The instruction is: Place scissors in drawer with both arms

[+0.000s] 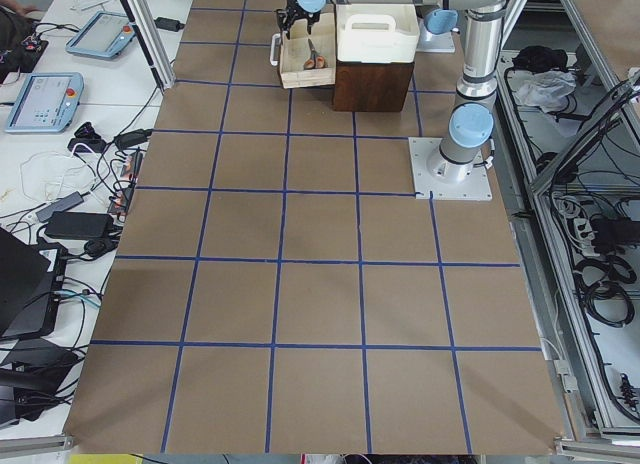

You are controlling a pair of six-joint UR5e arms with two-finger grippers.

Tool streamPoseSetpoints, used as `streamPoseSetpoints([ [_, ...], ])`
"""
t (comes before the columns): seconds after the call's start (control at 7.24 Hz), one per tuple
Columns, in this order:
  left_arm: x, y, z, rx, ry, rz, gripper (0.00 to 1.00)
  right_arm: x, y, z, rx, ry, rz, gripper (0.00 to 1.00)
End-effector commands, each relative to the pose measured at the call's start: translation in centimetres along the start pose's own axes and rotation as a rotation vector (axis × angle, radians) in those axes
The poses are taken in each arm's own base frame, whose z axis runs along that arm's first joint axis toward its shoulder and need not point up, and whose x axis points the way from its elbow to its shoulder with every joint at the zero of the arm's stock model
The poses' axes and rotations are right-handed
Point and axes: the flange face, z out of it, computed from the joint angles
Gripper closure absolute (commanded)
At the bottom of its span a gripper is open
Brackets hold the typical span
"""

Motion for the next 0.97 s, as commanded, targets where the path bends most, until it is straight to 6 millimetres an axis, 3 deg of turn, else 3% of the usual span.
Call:
streamPoseSetpoints([
  [0.0,-4.3,5.6,-5.2,-0.007,-0.048,-0.327,0.22,0.0,0.1,0.1,-0.004,0.000,-0.003,0.00],
  [0.14,-5.7,8.5,-6.6,-0.050,-0.043,-0.446,0.21,-0.1,0.1,0.1,-0.003,-0.009,-0.004,0.00],
  [0.28,-5.9,10.3,-8.2,-0.057,-0.042,-0.562,0.10,0.0,0.2,0.0,-0.005,-0.009,-0.001,0.00],
  [0.41,-5.0,11.0,-9.5,-0.055,-0.051,-0.683,0.00,0.0,0.1,0.0,-0.002,-0.011,-0.002,0.00],
  [0.55,-4.1,11.3,-11.3,-0.025,-0.073,-0.807,0.00,0.0,0.2,-0.1,0.001,0.004,0.012,0.00],
  [0.83,-3.5,13.2,-13.5,-0.069,-0.132,-0.868,0.00,0.0,0.5,-0.6,0.012,0.012,0.093,0.00],
])
